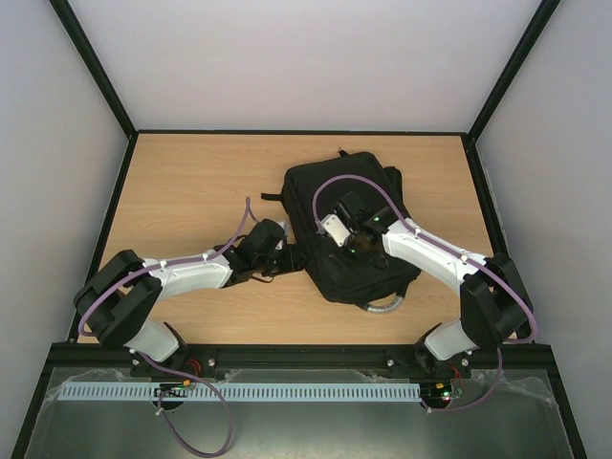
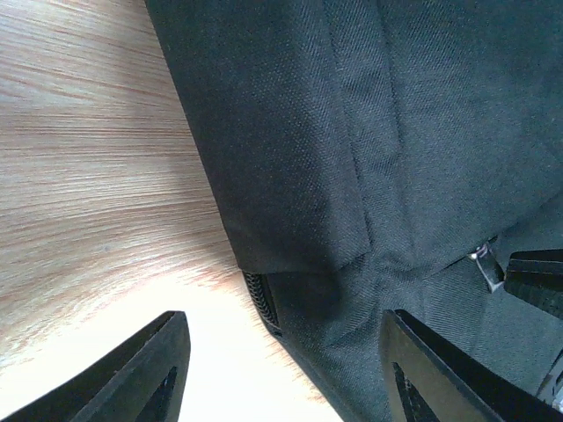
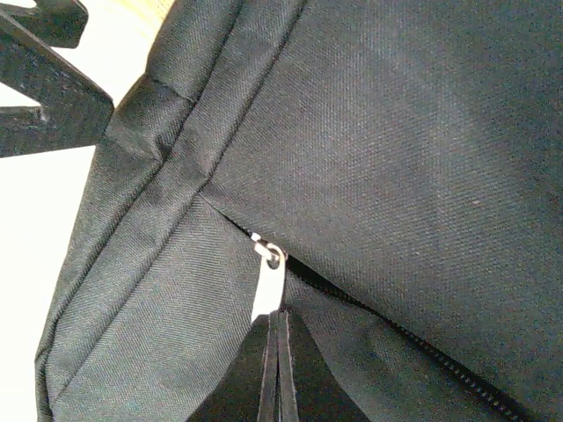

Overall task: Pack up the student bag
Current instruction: Zip the student bag at the center of the board.

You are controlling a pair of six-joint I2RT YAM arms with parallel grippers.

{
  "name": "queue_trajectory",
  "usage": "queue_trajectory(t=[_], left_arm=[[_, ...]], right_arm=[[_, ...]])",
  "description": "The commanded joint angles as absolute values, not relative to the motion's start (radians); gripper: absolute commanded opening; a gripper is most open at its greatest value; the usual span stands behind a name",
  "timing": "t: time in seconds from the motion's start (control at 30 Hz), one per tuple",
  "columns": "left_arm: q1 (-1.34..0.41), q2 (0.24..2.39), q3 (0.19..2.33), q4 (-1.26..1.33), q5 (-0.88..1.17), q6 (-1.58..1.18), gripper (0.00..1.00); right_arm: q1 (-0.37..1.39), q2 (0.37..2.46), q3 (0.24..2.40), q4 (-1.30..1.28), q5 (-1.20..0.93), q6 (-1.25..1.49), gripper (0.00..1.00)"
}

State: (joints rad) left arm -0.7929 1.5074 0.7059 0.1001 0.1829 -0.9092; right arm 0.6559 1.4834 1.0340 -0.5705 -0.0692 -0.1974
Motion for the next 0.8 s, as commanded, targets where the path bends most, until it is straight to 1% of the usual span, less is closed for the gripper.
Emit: queue_trajectory(t=[0.0,0.03,0.1,0.2,0.33,0.47,0.53,0.6,0.67,0.77], left_arm=[[-0.799,1.506,0.713,0.15,0.191,-0.899,0.62],[-0.802,1.506,0.713,0.155,0.192,-0.899,0.63],[-0.804,1.514,0.714,0.159,0.194,-0.899,0.63],[-0.807,1.521,0.714,0.162,0.197,-0.9,0.63],[-0.808,1.518,0.71,0.161,0.195,-0.9,0.62],[-0.81,1.51,0.706,0.156,0.193,-0.9,0.62],[-0.809,1.507,0.704,0.155,0.192,-0.9,0.62],[-0.81,1.508,0.705,0.156,0.194,-0.9,0.62],[-0.812,1.512,0.706,0.154,0.194,-0.902,0.62],[-0.815,1.515,0.713,0.151,0.195,-0.904,0.62]], right_arm=[[0.649,1.489,1.056,-0.653,-0.047,-0.202,0.01],[0.649,1.487,1.055,-0.656,-0.059,-0.202,0.02],[0.649,1.487,1.048,-0.654,-0.094,-0.199,0.15],[0.649,1.499,1.043,-0.654,-0.145,-0.195,0.29],[0.647,1.529,1.056,-0.658,-0.211,-0.19,0.35],[0.643,1.556,1.083,-0.666,-0.279,-0.184,0.37],[0.641,1.566,1.093,-0.661,-0.285,-0.174,0.44],[0.641,1.58,1.102,-0.651,-0.247,-0.161,0.45],[0.64,1.592,1.111,-0.642,-0.183,-0.147,0.43],[0.639,1.594,1.117,-0.632,-0.088,-0.144,0.33]])
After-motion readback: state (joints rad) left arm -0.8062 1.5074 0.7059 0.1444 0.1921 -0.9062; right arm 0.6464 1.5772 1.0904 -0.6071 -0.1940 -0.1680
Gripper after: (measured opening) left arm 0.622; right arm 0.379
